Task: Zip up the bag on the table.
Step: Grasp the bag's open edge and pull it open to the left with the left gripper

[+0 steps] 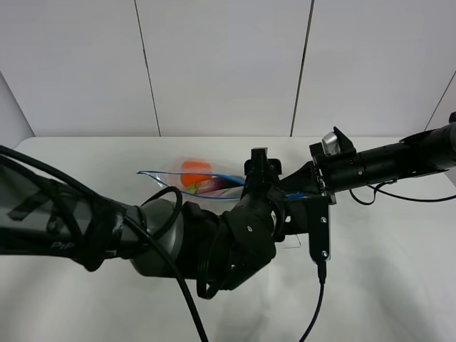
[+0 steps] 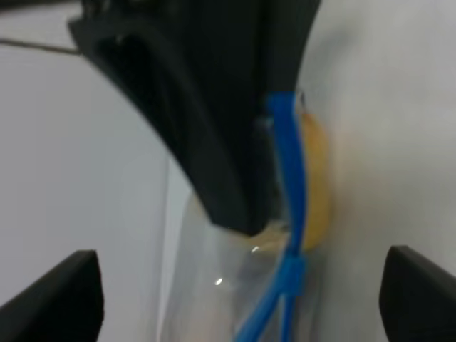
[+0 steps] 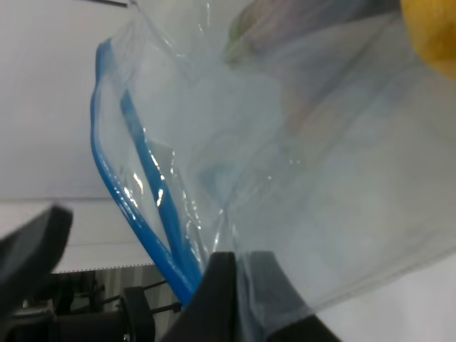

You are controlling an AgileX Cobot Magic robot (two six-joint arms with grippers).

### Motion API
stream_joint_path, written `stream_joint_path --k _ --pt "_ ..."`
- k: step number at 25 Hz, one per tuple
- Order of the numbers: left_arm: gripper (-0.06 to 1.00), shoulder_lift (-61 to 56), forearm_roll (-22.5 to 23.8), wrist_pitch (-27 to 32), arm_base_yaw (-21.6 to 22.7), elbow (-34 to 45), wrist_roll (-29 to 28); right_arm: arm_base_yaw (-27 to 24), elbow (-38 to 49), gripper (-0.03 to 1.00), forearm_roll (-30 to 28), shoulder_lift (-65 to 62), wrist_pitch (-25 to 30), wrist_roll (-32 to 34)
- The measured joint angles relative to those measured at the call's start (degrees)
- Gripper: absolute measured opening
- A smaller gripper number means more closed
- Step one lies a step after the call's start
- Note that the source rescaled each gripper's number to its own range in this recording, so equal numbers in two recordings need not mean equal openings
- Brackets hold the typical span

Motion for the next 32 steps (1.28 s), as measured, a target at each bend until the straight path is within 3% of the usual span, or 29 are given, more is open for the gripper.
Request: stream_joint_path --k 15,24,32 --pt "0.64 0.06 0.05 -2.60 0.77 0.00 0.00 0.00 0.00 0.00 -0.14 0.00 0.00 0.00" --pt "0.44 0.06 0.05 -3.06 0.77 0.00 -0.10 0.00 0.00 0.00 -0.14 0.00 0.00 0.00" --pt "0.41 0.06 0.05 -3.06 0.77 0.00 -0.10 0.00 0.00 0.00 -0.14 0.00 0.00 0.00"
